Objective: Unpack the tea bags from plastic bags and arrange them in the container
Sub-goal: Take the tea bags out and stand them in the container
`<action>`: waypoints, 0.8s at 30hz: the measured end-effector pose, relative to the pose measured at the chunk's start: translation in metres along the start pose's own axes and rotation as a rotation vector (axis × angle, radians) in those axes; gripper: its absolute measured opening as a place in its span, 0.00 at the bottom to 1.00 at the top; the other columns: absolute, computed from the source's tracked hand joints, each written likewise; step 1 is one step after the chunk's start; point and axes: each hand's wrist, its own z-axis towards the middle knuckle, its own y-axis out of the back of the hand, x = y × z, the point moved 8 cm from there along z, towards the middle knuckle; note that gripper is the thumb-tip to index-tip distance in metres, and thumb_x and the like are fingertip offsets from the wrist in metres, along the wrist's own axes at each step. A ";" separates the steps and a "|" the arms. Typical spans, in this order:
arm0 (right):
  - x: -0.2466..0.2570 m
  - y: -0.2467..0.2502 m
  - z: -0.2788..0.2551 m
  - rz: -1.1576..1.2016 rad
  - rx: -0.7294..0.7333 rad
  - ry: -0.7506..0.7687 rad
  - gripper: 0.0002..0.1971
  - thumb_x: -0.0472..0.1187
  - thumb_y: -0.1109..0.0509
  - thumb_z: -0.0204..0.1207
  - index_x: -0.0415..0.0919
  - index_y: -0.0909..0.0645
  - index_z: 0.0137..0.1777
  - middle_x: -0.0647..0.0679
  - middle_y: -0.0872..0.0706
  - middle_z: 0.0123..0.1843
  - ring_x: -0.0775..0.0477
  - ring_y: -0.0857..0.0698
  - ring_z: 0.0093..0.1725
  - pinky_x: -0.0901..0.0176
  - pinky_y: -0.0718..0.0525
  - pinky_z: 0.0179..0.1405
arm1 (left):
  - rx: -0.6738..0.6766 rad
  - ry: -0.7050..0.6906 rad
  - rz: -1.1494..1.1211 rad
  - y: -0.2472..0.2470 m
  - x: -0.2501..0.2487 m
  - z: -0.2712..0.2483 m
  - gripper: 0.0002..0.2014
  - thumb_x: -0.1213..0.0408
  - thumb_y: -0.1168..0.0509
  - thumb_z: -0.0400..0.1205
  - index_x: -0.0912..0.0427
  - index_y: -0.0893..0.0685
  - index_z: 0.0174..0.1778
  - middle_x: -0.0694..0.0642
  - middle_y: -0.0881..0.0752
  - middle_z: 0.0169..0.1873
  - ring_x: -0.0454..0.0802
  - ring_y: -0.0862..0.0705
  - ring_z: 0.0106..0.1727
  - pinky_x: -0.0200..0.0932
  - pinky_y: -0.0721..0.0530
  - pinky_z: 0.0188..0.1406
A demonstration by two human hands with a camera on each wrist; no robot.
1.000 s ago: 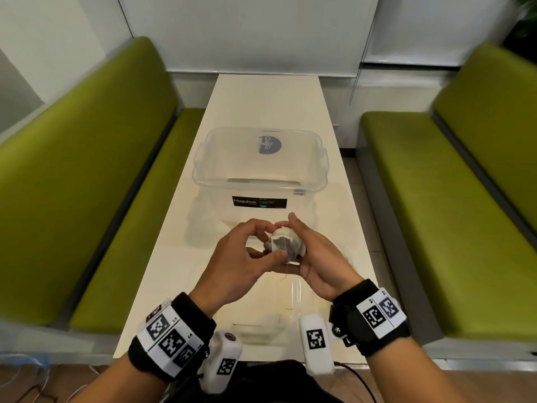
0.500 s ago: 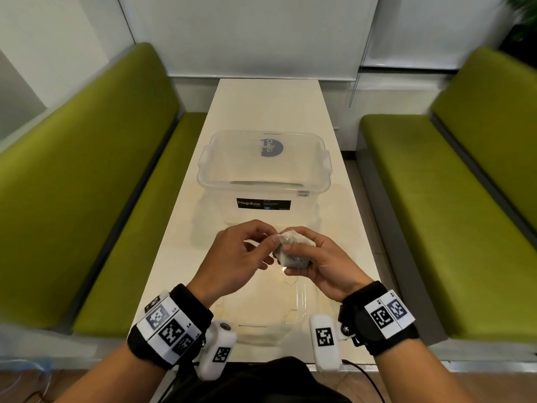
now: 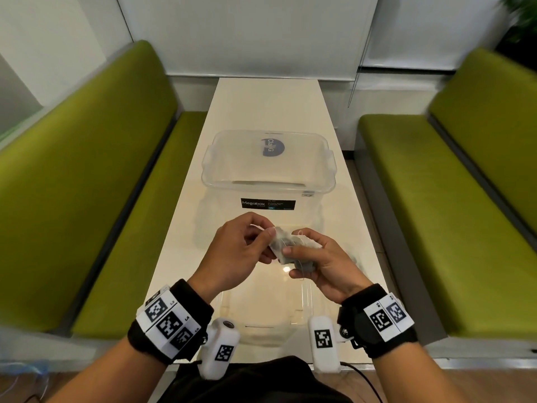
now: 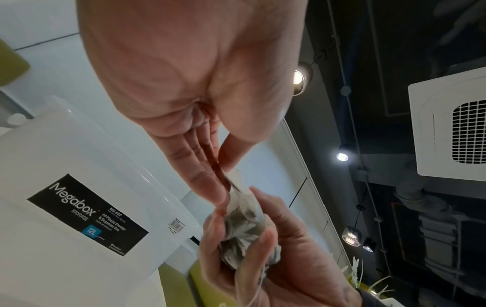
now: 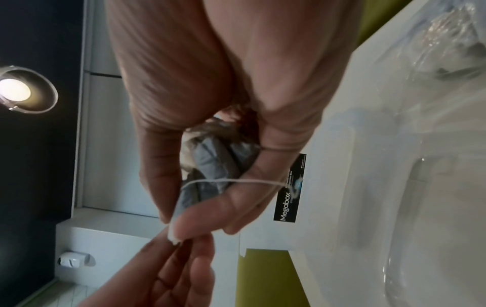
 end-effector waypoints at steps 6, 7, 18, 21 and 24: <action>0.007 0.000 -0.002 0.002 -0.015 0.096 0.14 0.33 0.19 0.65 0.38 0.19 0.47 0.42 0.11 0.45 0.41 0.09 0.45 0.53 0.08 0.37 | 0.146 -0.058 0.096 -0.003 -0.009 0.000 0.06 0.63 0.29 0.85 0.54 0.11 0.57 0.54 0.07 0.42 0.54 0.08 0.42 0.50 0.08 0.46; 0.006 0.001 -0.002 0.028 -0.020 0.096 0.12 0.35 0.20 0.67 0.38 0.19 0.47 0.41 0.11 0.46 0.41 0.10 0.45 0.53 0.09 0.36 | 0.143 -0.073 0.114 -0.002 -0.010 0.000 0.05 0.63 0.29 0.86 0.55 0.11 0.55 0.53 0.07 0.42 0.53 0.08 0.43 0.49 0.09 0.46; 0.006 0.035 0.000 -0.045 -0.064 0.115 0.11 0.36 0.25 0.79 0.39 0.13 0.61 0.38 0.13 0.47 0.45 0.18 0.36 0.56 0.20 0.28 | 0.055 -0.158 0.315 -0.001 -0.020 0.008 0.03 0.59 0.29 0.85 0.47 0.10 0.51 0.43 0.07 0.43 0.43 0.09 0.44 0.53 0.09 0.52; 0.009 0.033 -0.002 -0.129 -0.014 0.126 0.17 0.42 0.20 0.73 0.39 0.12 0.62 0.39 0.16 0.44 0.45 0.20 0.35 0.56 0.22 0.27 | 0.077 -0.174 0.336 -0.007 -0.025 0.009 0.02 0.58 0.30 0.86 0.47 0.12 0.52 0.42 0.06 0.43 0.46 0.08 0.43 0.56 0.10 0.51; 0.015 0.030 -0.005 -0.269 -0.015 0.172 0.19 0.38 0.16 0.70 0.39 0.11 0.61 0.42 0.15 0.41 0.45 0.20 0.34 0.55 0.20 0.27 | 0.103 -0.148 0.296 -0.013 -0.026 0.012 0.02 0.57 0.29 0.85 0.47 0.13 0.52 0.44 0.06 0.43 0.49 0.07 0.45 0.58 0.09 0.50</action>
